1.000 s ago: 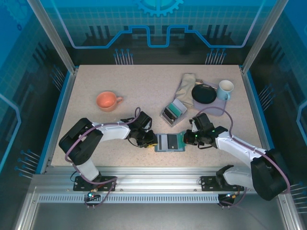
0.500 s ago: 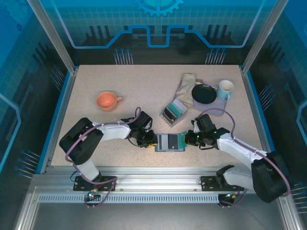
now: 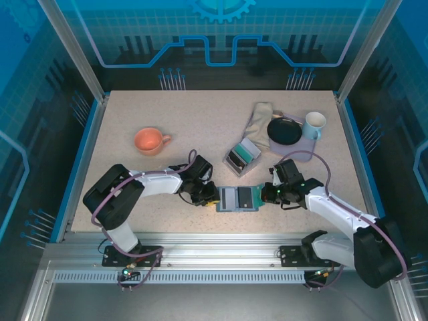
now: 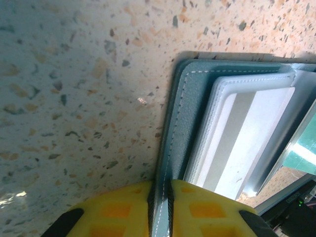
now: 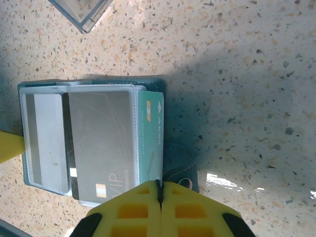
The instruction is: Put the credit cards into the card holder
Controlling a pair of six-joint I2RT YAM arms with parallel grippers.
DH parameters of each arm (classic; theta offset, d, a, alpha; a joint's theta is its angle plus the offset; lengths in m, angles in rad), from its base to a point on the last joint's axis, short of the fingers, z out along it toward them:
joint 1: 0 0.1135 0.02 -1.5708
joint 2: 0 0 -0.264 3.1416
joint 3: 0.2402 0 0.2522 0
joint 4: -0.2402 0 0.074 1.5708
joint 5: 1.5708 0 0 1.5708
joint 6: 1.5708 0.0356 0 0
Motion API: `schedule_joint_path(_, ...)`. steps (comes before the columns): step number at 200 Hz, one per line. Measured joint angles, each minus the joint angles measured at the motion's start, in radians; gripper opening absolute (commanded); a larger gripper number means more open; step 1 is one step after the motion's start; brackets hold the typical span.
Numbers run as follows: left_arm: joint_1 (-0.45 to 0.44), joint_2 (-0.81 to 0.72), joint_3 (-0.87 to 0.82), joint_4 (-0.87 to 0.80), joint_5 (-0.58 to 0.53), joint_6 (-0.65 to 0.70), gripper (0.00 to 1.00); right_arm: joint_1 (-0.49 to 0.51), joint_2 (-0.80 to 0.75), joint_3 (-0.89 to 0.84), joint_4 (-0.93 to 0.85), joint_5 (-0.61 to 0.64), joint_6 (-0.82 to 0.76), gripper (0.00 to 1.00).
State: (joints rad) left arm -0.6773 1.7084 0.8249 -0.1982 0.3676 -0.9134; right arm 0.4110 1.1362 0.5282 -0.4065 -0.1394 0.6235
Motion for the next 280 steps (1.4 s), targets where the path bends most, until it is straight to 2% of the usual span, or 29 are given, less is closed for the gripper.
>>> schedule_joint_path(132,0.000,0.004,0.005,-0.003,0.000,0.000,0.17,-0.008,-0.020,0.004,-0.020,-0.011,0.000,0.00)
schedule_joint_path(225,-0.001,0.005,0.005,-0.003,0.000,0.000,0.17,-0.013,-0.020,-0.003,0.060,-0.120,0.072,0.00)
schedule_joint_path(280,-0.001,0.005,0.005,-0.003,0.000,0.000,0.17,-0.013,-0.024,0.077,-0.040,-0.086,0.063,0.00)
